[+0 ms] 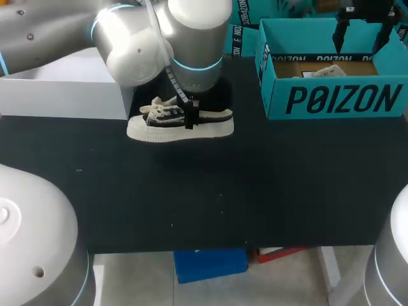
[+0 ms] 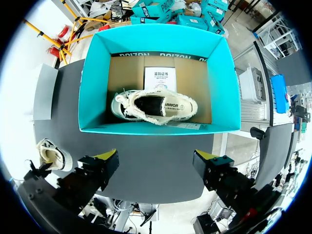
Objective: Take the shoe out of the shoebox, open the shoe tongue, remove and reinsert the insole, then place the shoe into the shoebox
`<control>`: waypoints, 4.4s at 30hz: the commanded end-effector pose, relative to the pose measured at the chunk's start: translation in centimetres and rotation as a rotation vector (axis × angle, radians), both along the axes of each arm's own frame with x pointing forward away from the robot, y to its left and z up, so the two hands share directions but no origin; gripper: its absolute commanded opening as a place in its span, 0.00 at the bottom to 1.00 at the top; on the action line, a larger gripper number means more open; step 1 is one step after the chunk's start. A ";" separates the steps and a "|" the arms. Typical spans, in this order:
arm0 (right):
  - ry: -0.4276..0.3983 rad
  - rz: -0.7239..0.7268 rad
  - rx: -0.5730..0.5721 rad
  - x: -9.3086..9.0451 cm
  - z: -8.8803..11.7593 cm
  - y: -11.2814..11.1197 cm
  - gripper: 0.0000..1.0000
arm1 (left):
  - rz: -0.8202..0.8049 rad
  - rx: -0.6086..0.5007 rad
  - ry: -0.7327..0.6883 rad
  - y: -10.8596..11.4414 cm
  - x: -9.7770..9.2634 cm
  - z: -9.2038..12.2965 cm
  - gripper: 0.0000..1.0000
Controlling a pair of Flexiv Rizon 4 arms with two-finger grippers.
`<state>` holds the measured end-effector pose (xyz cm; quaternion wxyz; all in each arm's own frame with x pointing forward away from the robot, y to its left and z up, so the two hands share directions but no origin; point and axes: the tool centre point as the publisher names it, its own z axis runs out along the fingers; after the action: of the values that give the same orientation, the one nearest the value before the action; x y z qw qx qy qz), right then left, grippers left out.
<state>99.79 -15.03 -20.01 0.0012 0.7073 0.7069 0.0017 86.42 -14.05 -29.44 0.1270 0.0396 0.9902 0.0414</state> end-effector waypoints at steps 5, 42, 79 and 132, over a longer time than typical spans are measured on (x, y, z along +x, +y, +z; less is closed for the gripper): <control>0.001 0.000 0.000 0.1 0.0 0.0 1.00 | -0.014 0.002 0.015 -1.3 0.2 -3.6 0.00; 0.001 0.000 0.000 0.1 0.0 0.0 1.00 | 0.006 -0.035 0.142 -2.8 -2.3 -11.0 0.12; 0.001 0.000 0.000 0.1 0.0 0.0 1.00 | 0.073 -0.485 0.145 5.3 -3.0 2.7 1.00; 0.001 0.000 0.000 0.1 0.0 0.0 1.00 | -0.171 -0.633 0.177 8.9 -2.4 1.3 1.00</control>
<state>99.79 -15.03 -20.01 0.0012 0.7073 0.7069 0.0017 84.05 -5.21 -28.04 0.0475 0.0838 0.9549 -0.2810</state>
